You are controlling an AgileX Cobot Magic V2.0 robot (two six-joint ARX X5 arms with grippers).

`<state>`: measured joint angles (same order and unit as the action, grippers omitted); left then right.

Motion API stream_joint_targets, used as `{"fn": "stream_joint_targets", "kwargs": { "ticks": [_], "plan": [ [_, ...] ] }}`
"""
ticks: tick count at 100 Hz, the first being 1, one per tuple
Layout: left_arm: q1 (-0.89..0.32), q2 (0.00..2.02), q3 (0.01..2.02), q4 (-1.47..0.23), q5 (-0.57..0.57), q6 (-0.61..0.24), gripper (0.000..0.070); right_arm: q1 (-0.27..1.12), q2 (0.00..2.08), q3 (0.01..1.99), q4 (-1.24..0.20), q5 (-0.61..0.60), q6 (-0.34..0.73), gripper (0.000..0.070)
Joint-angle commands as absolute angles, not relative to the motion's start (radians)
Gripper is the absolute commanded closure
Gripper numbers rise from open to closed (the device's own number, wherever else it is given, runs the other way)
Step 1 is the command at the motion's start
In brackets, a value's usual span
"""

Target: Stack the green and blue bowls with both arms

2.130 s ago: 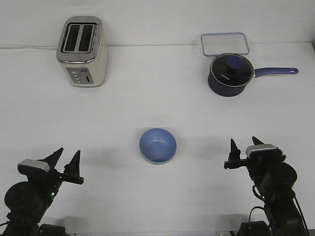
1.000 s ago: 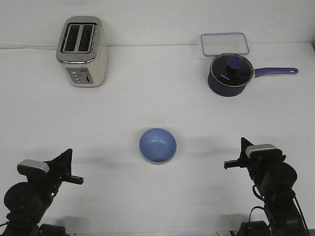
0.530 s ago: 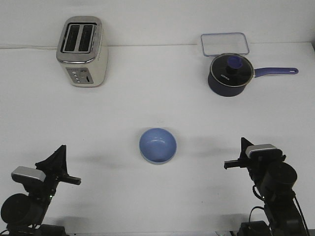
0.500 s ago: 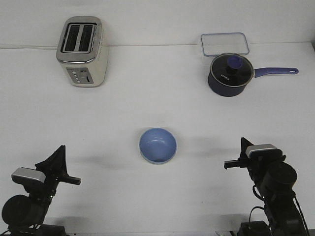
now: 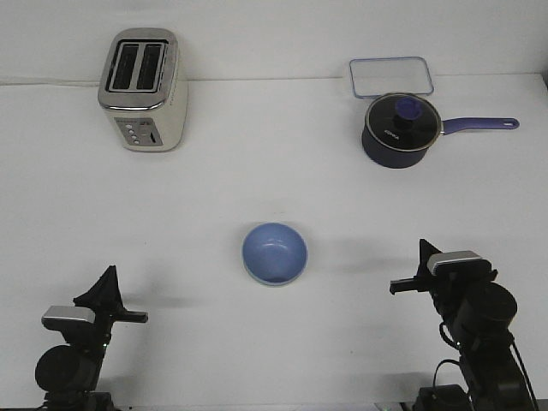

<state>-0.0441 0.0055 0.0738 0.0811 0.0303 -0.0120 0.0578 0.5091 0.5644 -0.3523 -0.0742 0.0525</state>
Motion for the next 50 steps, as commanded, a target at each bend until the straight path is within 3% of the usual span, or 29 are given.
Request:
{"fn": "stream_joint_targets", "kwargs": {
  "ticks": [1, 19, 50],
  "plan": [
    [-0.043, 0.003, 0.06, 0.148, 0.022, 0.0, 0.0688, 0.058, 0.511, 0.57, -0.337, -0.071, 0.056, 0.07],
    [-0.043, 0.003, 0.014, 0.244, 0.022, -0.001, 0.0688, 0.058, 0.511, 0.57, -0.337, -0.071, 0.056, 0.07],
    [-0.043, 0.004, 0.014, 0.232, 0.022, -0.001, 0.0688, 0.058, 0.511, 0.57, -0.336, -0.071, 0.056, 0.07]
  ]
}}
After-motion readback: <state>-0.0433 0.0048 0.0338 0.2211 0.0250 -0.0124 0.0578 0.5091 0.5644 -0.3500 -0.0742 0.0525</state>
